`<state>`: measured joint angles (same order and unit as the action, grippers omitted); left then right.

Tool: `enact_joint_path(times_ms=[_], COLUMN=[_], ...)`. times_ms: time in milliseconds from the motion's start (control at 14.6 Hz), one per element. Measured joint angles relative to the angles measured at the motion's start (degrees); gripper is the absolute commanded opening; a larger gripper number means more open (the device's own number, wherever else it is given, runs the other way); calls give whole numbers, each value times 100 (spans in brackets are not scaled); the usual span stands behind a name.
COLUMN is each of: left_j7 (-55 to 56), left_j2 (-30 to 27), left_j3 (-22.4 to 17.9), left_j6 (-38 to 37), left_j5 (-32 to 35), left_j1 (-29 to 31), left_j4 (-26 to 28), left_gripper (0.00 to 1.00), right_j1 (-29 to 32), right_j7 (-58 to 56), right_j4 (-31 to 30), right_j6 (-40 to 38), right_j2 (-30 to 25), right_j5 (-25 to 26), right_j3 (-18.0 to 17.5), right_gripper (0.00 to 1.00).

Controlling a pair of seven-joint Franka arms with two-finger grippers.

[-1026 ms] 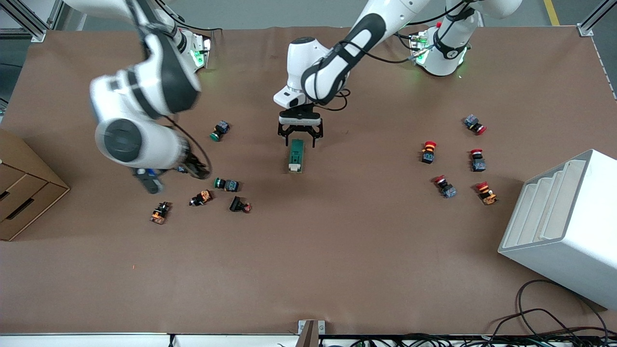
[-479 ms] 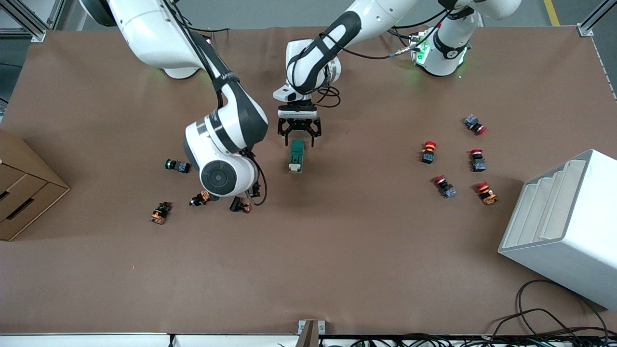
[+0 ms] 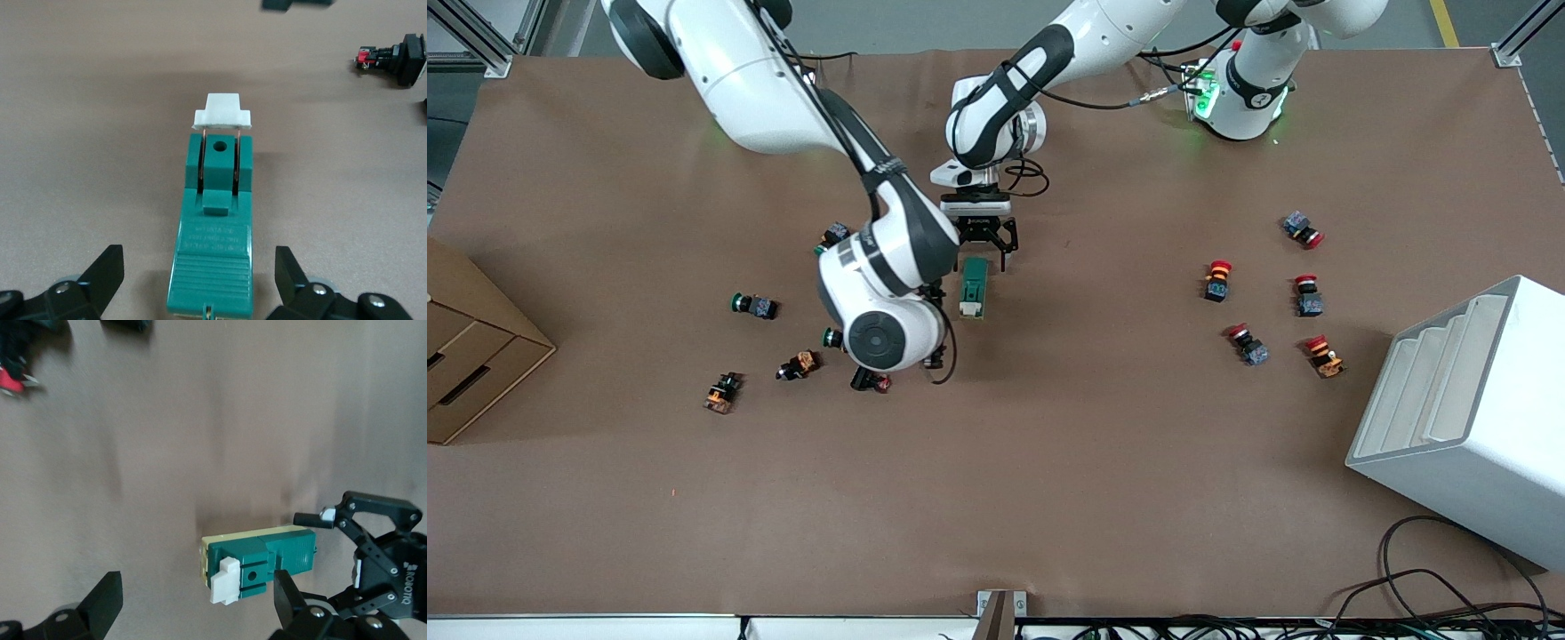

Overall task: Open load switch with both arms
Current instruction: 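Press the white switch handle down with the right gripper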

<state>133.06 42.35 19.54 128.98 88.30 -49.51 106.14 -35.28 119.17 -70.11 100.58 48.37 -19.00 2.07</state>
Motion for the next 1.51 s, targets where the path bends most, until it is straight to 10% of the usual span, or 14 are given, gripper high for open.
enact_joint_path(times_ms=[1505], left_j7=[463], left_j2=[128], left_j3=[-34], left_j6=[-116], left_j5=[45], left_j1=[-80], left_j4=[-37], left_gripper=[100], right_j1=[-336], right_j7=[79], right_j4=[173], right_j6=[-814], right_j2=[320], right_j5=[-5], right_j3=[-348], right_gripper=[100])
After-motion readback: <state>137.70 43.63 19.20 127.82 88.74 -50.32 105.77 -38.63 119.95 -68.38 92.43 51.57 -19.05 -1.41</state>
